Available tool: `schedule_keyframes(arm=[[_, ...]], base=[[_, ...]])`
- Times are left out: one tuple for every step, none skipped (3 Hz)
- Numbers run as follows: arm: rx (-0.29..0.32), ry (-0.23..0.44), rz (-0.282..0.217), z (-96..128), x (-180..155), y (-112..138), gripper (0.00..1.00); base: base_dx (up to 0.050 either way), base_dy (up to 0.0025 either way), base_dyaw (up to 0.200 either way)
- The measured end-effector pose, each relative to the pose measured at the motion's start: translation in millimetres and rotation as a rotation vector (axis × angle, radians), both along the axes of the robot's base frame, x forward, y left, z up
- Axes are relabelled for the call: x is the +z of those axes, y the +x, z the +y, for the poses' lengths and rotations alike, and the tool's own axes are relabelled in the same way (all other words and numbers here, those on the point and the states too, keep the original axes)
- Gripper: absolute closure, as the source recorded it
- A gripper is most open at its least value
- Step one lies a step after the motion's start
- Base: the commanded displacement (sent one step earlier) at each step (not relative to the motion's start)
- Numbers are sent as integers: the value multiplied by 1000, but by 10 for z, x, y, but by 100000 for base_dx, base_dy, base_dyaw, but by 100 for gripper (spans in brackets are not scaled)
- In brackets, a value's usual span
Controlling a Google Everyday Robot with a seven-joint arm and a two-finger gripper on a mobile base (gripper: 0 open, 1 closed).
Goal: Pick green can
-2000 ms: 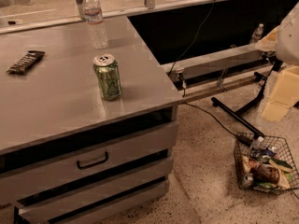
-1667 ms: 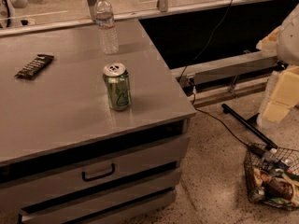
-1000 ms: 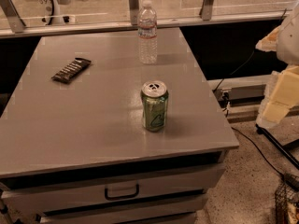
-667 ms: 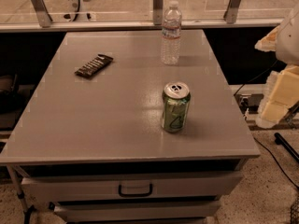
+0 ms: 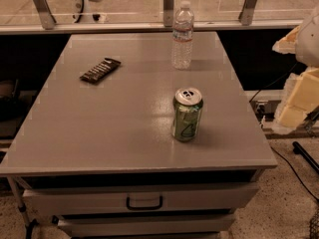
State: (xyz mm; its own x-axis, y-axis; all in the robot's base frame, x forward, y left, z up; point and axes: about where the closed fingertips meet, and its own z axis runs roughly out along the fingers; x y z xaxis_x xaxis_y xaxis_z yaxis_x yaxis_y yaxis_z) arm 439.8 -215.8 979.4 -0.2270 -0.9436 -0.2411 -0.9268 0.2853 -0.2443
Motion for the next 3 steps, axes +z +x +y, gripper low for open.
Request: schedule_keyframes(arm=[[-65, 133, 22, 49, -106, 95, 0], [-82, 301, 49, 332, -247, 162, 0], [-48, 418, 66, 678, -280, 163, 0]], base=[[0, 0, 0], [0, 0, 0], [0, 0, 0]])
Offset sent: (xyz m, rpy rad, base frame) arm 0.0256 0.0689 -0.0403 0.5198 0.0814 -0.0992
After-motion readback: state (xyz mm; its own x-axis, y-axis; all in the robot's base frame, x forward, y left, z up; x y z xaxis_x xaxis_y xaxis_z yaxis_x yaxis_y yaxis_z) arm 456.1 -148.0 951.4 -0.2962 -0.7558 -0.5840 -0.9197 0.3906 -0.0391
